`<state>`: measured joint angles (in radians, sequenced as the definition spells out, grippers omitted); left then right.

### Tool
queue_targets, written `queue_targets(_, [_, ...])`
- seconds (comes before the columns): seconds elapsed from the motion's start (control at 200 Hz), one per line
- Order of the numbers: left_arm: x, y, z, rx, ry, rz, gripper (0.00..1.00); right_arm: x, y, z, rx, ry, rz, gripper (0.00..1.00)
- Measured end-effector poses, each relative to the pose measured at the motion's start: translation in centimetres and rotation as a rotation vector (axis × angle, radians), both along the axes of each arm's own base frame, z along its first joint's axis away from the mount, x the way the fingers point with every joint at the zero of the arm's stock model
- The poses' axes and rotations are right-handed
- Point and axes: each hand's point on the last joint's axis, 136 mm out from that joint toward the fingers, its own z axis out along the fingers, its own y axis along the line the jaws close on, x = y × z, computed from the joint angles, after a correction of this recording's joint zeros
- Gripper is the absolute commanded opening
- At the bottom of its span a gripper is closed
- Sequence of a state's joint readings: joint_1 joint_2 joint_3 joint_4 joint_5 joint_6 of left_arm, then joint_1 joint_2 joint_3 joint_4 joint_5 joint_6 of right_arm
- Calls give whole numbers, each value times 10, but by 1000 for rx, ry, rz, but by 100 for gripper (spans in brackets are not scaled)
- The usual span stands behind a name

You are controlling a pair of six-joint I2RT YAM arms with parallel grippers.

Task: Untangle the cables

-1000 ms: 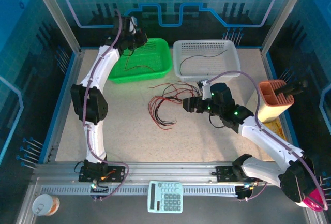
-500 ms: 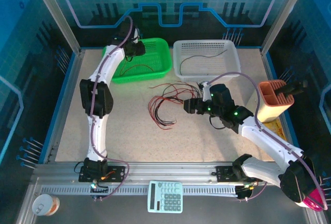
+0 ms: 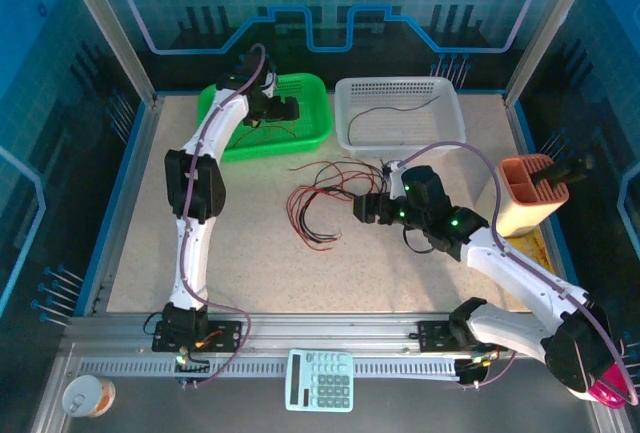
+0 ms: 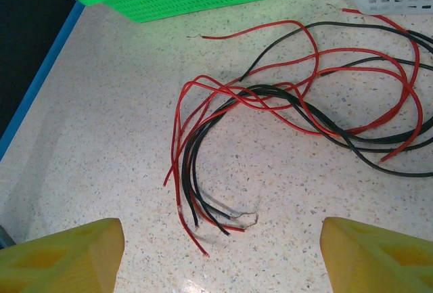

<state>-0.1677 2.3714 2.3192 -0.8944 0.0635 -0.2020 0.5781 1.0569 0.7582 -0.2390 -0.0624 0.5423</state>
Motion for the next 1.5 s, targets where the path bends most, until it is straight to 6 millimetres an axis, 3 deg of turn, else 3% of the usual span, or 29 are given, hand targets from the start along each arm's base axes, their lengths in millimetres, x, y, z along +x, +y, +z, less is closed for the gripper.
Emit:
queue_targets(0.15, [-4,-11,18,-65,-10,6,99,-2,1,1,6,-8,6,78])
queue_targets(0.435, [-25,-13,94,-132,-114,21,99,-7,9,-4,8,-8,28,77])
queue_targets(0.57, [-41,-12,115,-152,-135,20,99,-10,17,-12,-12,2,47,77])
queue_targets(0.945, [-82,-15,121,-262,-118,57,99,-12,22,-40,-74,58,32,75])
queue_targets(1.245, [-122,-24,137,-394,-152,43,99,-19,32,-69,-127,131,56,65])
queue_targets(1.361, [-142,-26,133,-445,-161,45,99,-22,33,-87,-154,174,66,60])
queue_targets(1.501, [-166,-31,116,-480,-154,49,99,-28,39,-110,-170,241,97,60])
